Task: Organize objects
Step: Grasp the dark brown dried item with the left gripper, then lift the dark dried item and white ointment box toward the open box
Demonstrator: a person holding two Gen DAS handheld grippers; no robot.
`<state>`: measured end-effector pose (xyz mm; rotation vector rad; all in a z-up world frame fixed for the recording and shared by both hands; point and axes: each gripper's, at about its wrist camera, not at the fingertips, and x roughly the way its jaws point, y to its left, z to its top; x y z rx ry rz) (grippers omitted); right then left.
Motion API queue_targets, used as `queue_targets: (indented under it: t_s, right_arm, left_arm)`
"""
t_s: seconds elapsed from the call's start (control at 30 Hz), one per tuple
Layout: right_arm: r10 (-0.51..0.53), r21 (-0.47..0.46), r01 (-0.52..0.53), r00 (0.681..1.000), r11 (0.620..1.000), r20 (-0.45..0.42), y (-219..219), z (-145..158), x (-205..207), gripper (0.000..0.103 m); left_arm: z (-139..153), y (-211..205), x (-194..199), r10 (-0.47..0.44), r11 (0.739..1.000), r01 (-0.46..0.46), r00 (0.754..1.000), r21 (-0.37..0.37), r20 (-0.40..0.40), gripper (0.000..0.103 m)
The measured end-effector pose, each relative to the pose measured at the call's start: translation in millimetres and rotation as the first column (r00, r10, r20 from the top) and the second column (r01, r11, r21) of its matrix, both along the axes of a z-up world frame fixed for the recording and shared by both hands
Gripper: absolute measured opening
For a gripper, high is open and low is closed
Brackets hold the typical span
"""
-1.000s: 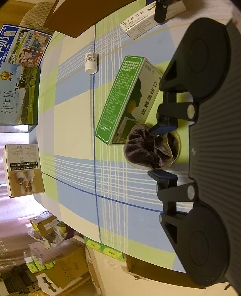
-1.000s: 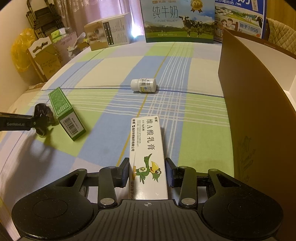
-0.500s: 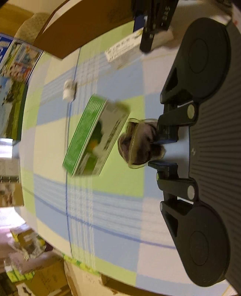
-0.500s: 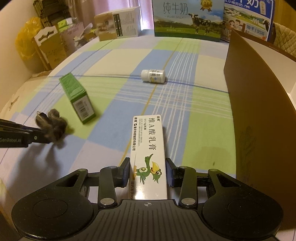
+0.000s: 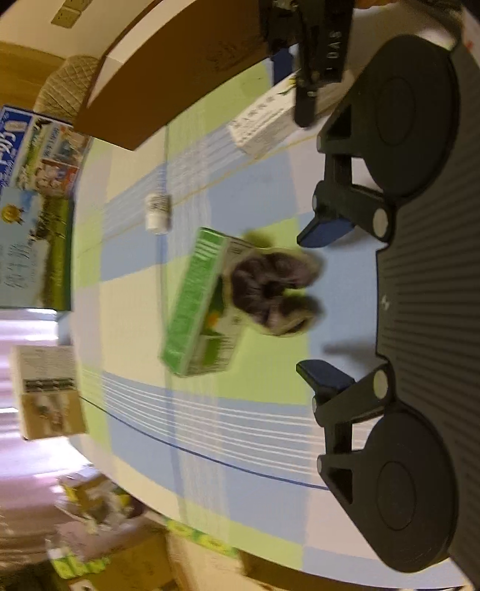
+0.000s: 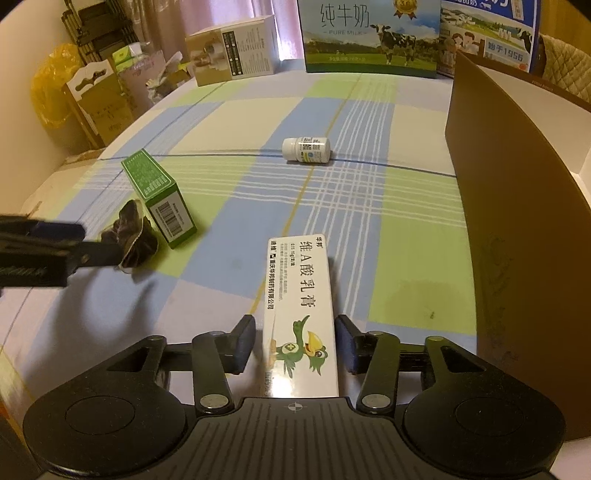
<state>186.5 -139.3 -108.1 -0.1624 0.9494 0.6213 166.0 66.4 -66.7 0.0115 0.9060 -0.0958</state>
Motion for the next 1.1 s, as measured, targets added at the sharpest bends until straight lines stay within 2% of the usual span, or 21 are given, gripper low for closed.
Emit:
queue_targets:
  t_s: [0.1, 0.27, 0.47, 0.53, 0.63, 0.7, 0.93, 1.1]
  right_arm:
    - [-0.001, 0.008, 0.001, 1.0, 1.0, -0.003, -0.5, 0.3, 1.4, 0.047]
    - [-0.01, 0.018, 0.01, 1.0, 1.0, -0.008, -0.4, 0.5, 4.2, 0.048]
    - [-0.03, 0.022, 0.03, 0.999, 0.999, -0.013, -2.2, 0.9, 7.4, 0.048]
    - [-0.04, 0.039, 0.04, 0.999, 0.998, -0.008, -5.1, 2.8, 8.5, 0.048]
    - [-0.037, 0.069, 0.037, 0.999, 0.997, 0.001, -7.7, 6.5, 8.8, 0.047]
    - [-0.02, 0.062, 0.02, 1.0, 0.998, 0.006, -5.7, 6.6, 7.5, 0.037]
    - [0.0, 0.048, -0.001, 1.0, 0.999, 0.022, -3.4, 6.5, 4.7, 0.035]
    - [0.003, 0.064, -0.007, 0.998, 0.998, 0.062, -5.9, 19.6, -1.5, 0.035]
  left_arm:
    - [-2.4, -3.9, 10.8, -0.034, 0.999, 0.034, 0.999, 0.022, 0.035, 0.069]
    - [-10.5, -4.9, 24.4, -0.037, 0.999, 0.036, 0.999, 0.028, 0.034, 0.067]
    - [-18.7, -7.4, 27.9, -0.056, 0.998, 0.055, 0.998, 0.035, 0.011, 0.054]
    - [-20.1, -7.9, 28.1, -0.055, 0.998, 0.055, 0.998, 0.037, 0.008, 0.039]
    - [-18.8, -6.4, 27.2, -0.051, 0.998, 0.051, 0.999, 0.032, 0.014, 0.027]
    - [-16.8, -6.9, 25.6, -0.049, 0.998, 0.048, 0.999, 0.03, 0.02, 0.024]
    - [-10.9, -9.7, 13.5, -0.055, 0.998, 0.054, 0.998, 0.017, 0.007, 0.021]
    - [-2.6, -16.3, 1.2, -0.079, 0.997, 0.079, 0.997, 0.0, 0.008, 0.021]
